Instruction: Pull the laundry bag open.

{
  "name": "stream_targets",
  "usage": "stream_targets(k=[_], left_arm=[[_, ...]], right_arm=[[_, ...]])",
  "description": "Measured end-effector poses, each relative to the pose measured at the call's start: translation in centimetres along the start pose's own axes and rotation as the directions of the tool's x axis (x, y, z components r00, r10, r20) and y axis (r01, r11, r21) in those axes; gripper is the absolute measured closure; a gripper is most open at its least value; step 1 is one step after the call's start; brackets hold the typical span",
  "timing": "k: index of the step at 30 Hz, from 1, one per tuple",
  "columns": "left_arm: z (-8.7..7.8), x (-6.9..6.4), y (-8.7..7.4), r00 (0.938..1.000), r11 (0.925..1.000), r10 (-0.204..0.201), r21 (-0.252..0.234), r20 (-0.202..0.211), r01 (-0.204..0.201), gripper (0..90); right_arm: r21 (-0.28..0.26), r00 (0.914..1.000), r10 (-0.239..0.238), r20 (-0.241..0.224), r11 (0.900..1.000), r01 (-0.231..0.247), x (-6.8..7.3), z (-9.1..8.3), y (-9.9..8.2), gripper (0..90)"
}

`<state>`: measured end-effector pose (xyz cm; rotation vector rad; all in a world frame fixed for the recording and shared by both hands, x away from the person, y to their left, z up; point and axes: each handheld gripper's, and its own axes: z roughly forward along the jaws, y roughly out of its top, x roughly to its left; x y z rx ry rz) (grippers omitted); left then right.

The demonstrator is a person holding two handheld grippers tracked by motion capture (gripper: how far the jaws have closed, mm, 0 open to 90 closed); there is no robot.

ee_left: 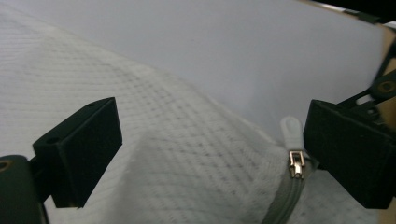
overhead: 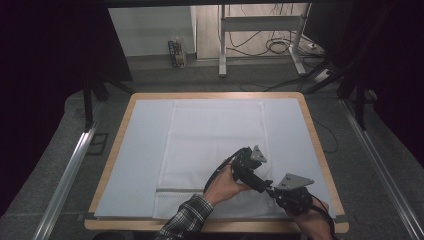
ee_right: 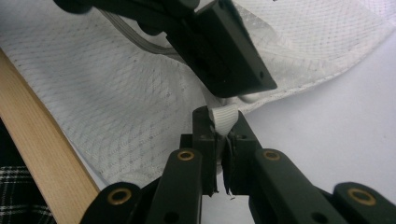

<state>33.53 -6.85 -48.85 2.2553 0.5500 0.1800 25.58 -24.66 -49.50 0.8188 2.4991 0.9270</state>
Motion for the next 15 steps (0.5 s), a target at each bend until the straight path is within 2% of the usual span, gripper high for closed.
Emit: stream_targets(k=[1, 6, 8, 10, 11, 12, 15], left_arm=[[-0.4, 0.2, -0.1, 0.9992, 1.0000, -0.003, -0.002, -0.040, 0.003, 6.1], [-1.0, 0.9, -0.4, 0.9990, 0.9999, -0.008, 0.009, -0.045, 0.008, 6.3], [-1.4, 1.1, -0.7, 0.9979, 0.9999, -0.007, 0.010, -0.064, 0.008, 8.1], [-1.9, 1.5, -1.1, 0.9991, 0.9998, -0.015, 0.012, -0.040, 0.016, 8.2], [-2.4, 1.8, -1.6, 0.9992, 0.9994, -0.035, -0.002, -0.018, 0.035, 9.4], [-2.4, 1.8, -1.6, 0.9992, 0.9994, -0.035, -0.002, -0.018, 0.035, 10.6], [-3.3, 2.0, -2.4, 0.9979, 0.9980, -0.060, -0.017, 0.023, 0.061, 12.7]], right_arm=[[0.002, 1.0000, 0.002, -0.001, 1.0000, -0.002, 0.0, 0.0, 0.0, 83.8], [-0.004, 1.0000, 0.003, 0.000, 1.0000, -0.003, 0.0, 0.0, 0.0, 83.8], [-0.001, 1.0000, -0.003, 0.007, 1.0000, 0.003, 0.0, -0.1, 0.1, 83.7], [0.001, 1.0000, -0.002, 0.009, 1.0000, 0.002, 0.0, 0.0, 0.0, 83.7], [0.001, 0.9999, 0.002, 0.011, 1.0000, -0.002, 0.0, -0.1, 0.0, 83.7], [0.001, 0.9999, 0.002, 0.011, 1.0000, -0.002, 0.0, -0.1, 0.0, 83.7], [0.000, 0.9999, -0.003, 0.017, 1.0000, 0.003, 0.0, -0.1, 0.0, 83.7]])
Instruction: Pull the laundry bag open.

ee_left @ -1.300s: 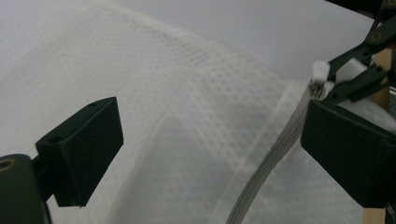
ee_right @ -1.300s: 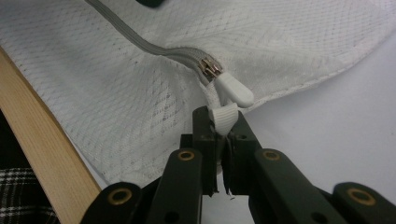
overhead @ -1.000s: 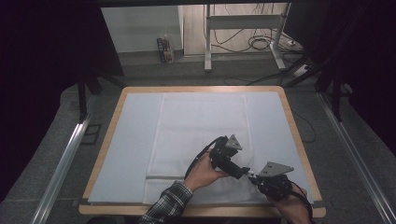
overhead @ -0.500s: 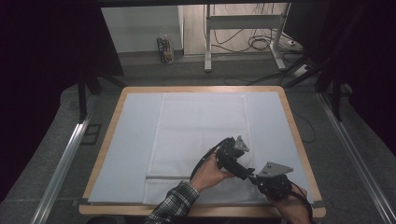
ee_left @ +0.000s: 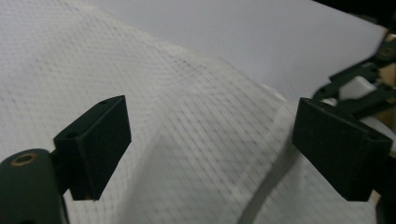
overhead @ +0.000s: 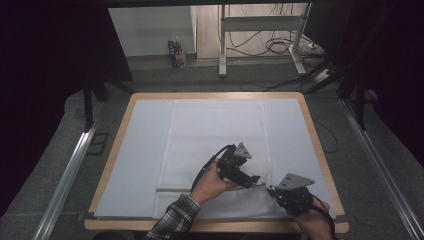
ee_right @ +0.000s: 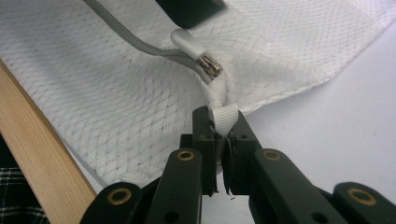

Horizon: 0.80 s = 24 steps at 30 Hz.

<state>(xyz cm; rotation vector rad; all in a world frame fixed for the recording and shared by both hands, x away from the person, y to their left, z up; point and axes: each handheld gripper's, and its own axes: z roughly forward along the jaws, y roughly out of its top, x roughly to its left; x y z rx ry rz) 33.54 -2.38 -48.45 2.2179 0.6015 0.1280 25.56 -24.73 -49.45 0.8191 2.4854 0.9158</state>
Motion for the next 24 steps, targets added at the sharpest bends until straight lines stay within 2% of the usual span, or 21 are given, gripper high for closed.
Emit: stream_targets(k=[2, 3, 5, 8, 11, 12, 13, 14, 17, 19, 21, 22, 24], left_arm=[[-0.5, 0.0, -0.4, 0.9991, 1.0000, 0.000, -0.006, 0.043, 0.000, 20.1], [-0.7, -0.1, -0.5, 0.9985, 0.9999, -0.009, -0.010, 0.055, 0.009, 20.1], [-1.0, -0.2, -0.8, 0.9963, 0.9998, 0.015, 0.012, 0.084, -0.016, 29.9], [-0.9, -0.5, -1.0, 0.9905, 0.9997, 0.009, 0.022, 0.137, -0.013, 35.2], [-0.5, -0.7, -0.9, 0.9827, 0.9993, -0.001, 0.036, 0.185, -0.005, 50.0], [-0.4, -0.7, -0.9, 0.9789, 0.9992, -0.007, 0.040, 0.204, -0.001, 54.7], [-0.2, -0.7, -0.9, 0.9754, 0.9991, -0.021, 0.041, 0.219, 0.013, 54.7], [0.0, -0.7, -0.9, 0.9702, 0.9987, -0.047, 0.033, 0.238, 0.040, 57.6], [0.2, -0.4, -1.0, 0.9584, 0.9971, -0.074, 0.040, 0.276, 0.065, 70.1], [0.3, -0.2, -1.0, 0.9463, 0.9956, -0.093, 0.037, 0.310, 0.086, 72.3], [0.5, -0.1, -0.9, 0.9377, 0.9941, -0.108, 0.037, 0.330, 0.102, 75.1], [0.6, -0.1, -0.8, 0.9339, 0.9937, -0.112, 0.045, 0.340, 0.103, 76.7], [0.8, -0.2, -0.8, 0.9335, 0.9937, -0.111, 0.057, 0.341, 0.097, 77.3]], right_arm=[[0.001, 0.9999, -0.009, 0.007, 1.0000, 0.009, 0.0, 0.0, 0.0, 83.6], [0.001, 0.9999, -0.009, 0.007, 1.0000, 0.009, 0.0, 0.0, 0.0, 83.6], [0.004, 0.9995, -0.022, 0.020, 0.9997, 0.022, 0.1, 0.1, 0.0, 83.5], [0.008, 0.9992, -0.032, 0.024, 0.9995, 0.032, 0.1, 0.1, 0.0, 83.4], [0.008, 0.9983, -0.048, 0.032, 0.9988, 0.048, 0.2, 0.1, 0.0, 83.3], [0.007, 0.9981, -0.052, 0.033, 0.9986, 0.052, 0.2, 0.1, 0.0, 83.3], [0.007, 0.9981, -0.052, 0.033, 0.9986, 0.052, 0.2, 0.1, 0.0, 83.3], [0.009, 0.9976, -0.060, 0.035, 0.9982, 0.060, 0.2, 0.1, 0.0, 83.2], [0.014, 0.9952, -0.085, 0.048, 0.9963, 0.085, 0.3, 0.2, 0.0, 83.0], [0.015, 0.9946, -0.090, 0.051, 0.9959, 0.089, 0.4, 0.2, 0.0, 82.9], [0.019, 0.9939, -0.095, 0.056, 0.9954, 0.094, 0.4, 0.2, 0.0, 82.9], [0.021, 0.9936, -0.097, 0.057, 0.9951, 0.096, 0.4, 0.3, 0.0, 82.8], [0.021, 0.9935, -0.098, 0.058, 0.9951, 0.097, 0.4, 0.2, 0.0, 82.7]])
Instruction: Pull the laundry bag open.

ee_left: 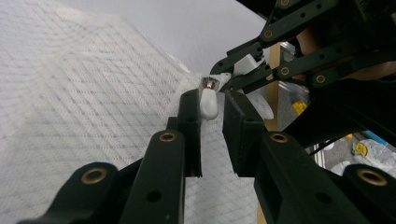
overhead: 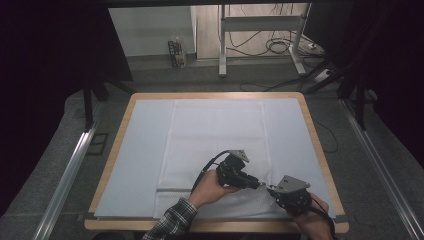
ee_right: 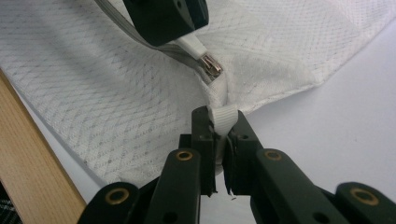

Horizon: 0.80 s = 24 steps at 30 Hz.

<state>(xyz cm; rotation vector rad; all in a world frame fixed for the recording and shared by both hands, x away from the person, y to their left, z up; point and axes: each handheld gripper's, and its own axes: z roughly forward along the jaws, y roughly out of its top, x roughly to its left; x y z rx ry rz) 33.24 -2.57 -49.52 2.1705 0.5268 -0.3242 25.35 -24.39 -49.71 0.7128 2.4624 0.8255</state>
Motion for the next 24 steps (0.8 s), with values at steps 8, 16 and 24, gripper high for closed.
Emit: stream_targets(k=[8, 16, 24], left_arm=[[0.31, -0.05, -0.13, 0.9998, 0.9999, -0.009, 0.014, 0.019, 0.008, 77.5], [0.51, 0.07, -0.03, 0.9991, 0.9995, -0.023, 0.023, 0.035, 0.022, 75.1], [0.76, -0.44, 0.09, 0.9992, 0.9996, -0.020, 0.020, 0.035, 0.020, 74.7]], right_arm=[[0.002, 1.0000, -0.003, 0.002, 1.0000, 0.003, -0.04, 0.02, -0.02, 82.5], [0.002, 1.0000, -0.002, 0.006, 1.0000, 0.002, 0.01, 0.04, -0.01, 82.3], [0.003, 1.0000, -0.005, 0.005, 1.0000, 0.005, 0.02, 0.07, -0.04, 81.7]])
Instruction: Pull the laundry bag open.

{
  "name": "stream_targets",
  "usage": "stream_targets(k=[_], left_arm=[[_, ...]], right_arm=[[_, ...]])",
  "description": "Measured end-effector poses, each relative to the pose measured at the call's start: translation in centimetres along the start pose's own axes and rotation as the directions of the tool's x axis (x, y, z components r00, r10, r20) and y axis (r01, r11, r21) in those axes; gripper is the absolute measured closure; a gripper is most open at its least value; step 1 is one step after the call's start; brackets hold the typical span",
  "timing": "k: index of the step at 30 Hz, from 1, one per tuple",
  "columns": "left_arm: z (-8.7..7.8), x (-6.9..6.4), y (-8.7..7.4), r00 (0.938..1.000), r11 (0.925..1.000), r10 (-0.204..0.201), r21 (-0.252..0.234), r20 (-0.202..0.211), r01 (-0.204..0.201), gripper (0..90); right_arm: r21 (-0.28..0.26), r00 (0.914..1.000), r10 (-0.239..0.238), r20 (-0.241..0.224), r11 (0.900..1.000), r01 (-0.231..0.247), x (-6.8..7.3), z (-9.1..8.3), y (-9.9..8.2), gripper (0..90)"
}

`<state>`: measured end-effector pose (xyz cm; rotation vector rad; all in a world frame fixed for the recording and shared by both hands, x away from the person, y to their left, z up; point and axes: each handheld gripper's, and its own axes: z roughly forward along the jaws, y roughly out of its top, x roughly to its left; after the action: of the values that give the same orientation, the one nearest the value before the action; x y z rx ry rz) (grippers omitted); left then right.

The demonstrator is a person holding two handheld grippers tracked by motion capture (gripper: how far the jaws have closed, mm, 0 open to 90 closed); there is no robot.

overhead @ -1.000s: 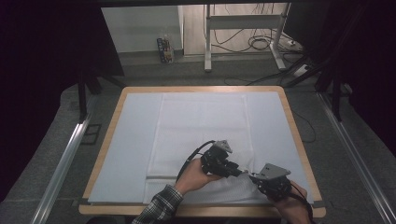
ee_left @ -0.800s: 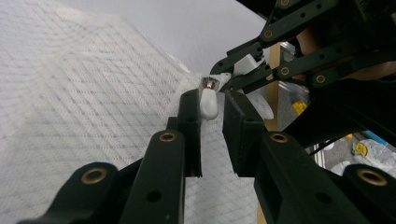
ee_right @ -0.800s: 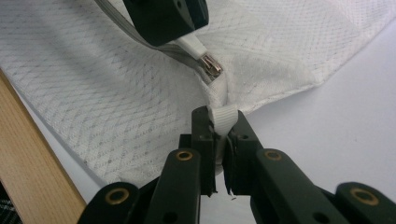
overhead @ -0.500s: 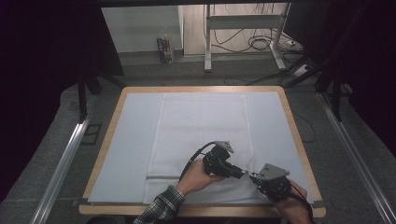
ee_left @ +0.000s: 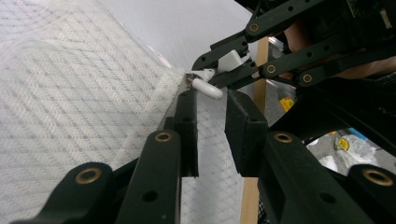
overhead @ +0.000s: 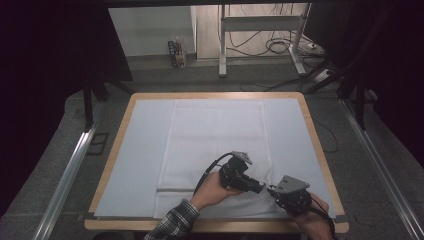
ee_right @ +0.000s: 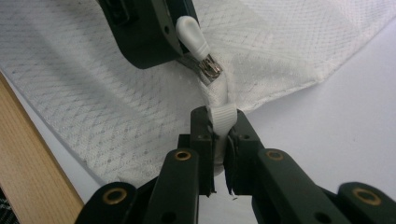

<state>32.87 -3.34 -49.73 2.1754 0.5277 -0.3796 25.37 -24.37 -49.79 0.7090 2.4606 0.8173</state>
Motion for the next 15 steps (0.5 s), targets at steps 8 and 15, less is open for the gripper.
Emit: stream_targets(k=[8, 15], left_arm=[[-0.06, 0.35, 0.12, 0.9989, 0.9992, -0.040, -0.003, -0.024, 0.040, 75.9], [0.07, 0.47, 0.08, 0.9989, 0.9990, -0.038, 0.021, -0.027, 0.039, 82.1]], right_arm=[[-0.001, 1.0000, -0.005, 0.001, 1.0000, 0.005, 0.00, -0.04, 0.00, 81.7], [0.001, 1.0000, -0.005, 0.001, 1.0000, 0.005, -0.01, 0.00, -0.03, 81.5]])
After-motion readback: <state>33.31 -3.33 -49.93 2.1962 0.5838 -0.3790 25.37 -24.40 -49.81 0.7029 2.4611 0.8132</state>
